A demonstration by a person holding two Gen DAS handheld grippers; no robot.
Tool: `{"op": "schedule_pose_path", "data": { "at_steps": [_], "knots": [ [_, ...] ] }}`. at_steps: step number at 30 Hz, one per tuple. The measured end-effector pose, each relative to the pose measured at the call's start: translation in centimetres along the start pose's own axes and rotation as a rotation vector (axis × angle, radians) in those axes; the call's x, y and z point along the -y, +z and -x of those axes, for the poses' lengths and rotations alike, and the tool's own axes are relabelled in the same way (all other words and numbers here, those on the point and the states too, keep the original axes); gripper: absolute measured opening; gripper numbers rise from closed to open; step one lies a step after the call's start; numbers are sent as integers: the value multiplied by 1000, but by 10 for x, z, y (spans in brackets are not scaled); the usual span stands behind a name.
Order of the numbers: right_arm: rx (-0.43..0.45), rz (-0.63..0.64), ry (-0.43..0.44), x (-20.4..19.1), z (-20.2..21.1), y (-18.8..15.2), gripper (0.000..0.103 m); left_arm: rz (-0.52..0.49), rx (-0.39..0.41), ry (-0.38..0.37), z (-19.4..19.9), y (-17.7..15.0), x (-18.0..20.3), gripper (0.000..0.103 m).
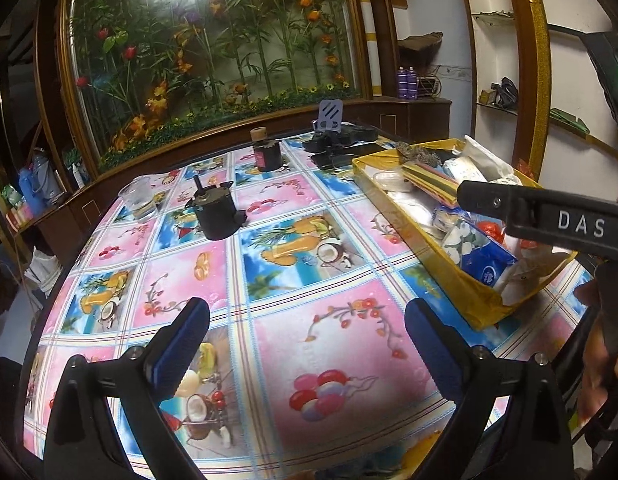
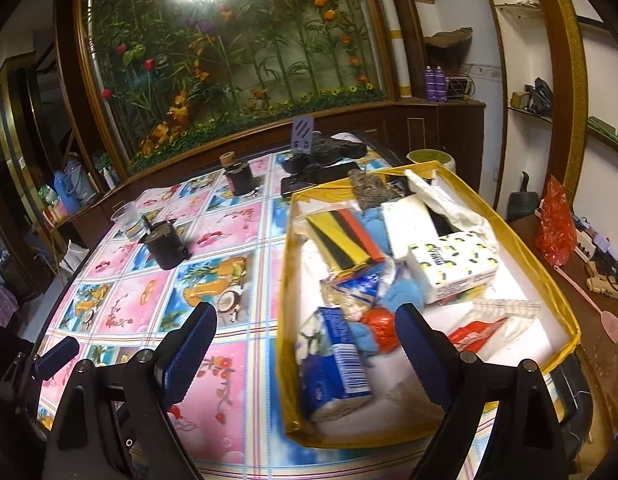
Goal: Organize soft objects
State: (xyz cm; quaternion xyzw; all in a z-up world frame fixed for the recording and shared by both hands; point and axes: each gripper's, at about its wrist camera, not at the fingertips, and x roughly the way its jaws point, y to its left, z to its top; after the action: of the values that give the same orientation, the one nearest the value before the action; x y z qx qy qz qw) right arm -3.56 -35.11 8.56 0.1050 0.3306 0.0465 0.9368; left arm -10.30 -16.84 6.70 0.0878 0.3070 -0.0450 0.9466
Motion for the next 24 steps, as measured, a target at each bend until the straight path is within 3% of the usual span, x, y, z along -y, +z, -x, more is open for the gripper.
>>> {"op": "schedule_pose_path", "data": {
  "at_steps": [8, 24],
  "knots": [
    [-12, 43, 7, -20, -5, -3, 93, 43, -39, 7, -2, -5, -21, 101],
    [5, 61, 16, -36, 6, -4, 93, 55, -31, 55, 16, -6, -38, 103]
  ]
}}
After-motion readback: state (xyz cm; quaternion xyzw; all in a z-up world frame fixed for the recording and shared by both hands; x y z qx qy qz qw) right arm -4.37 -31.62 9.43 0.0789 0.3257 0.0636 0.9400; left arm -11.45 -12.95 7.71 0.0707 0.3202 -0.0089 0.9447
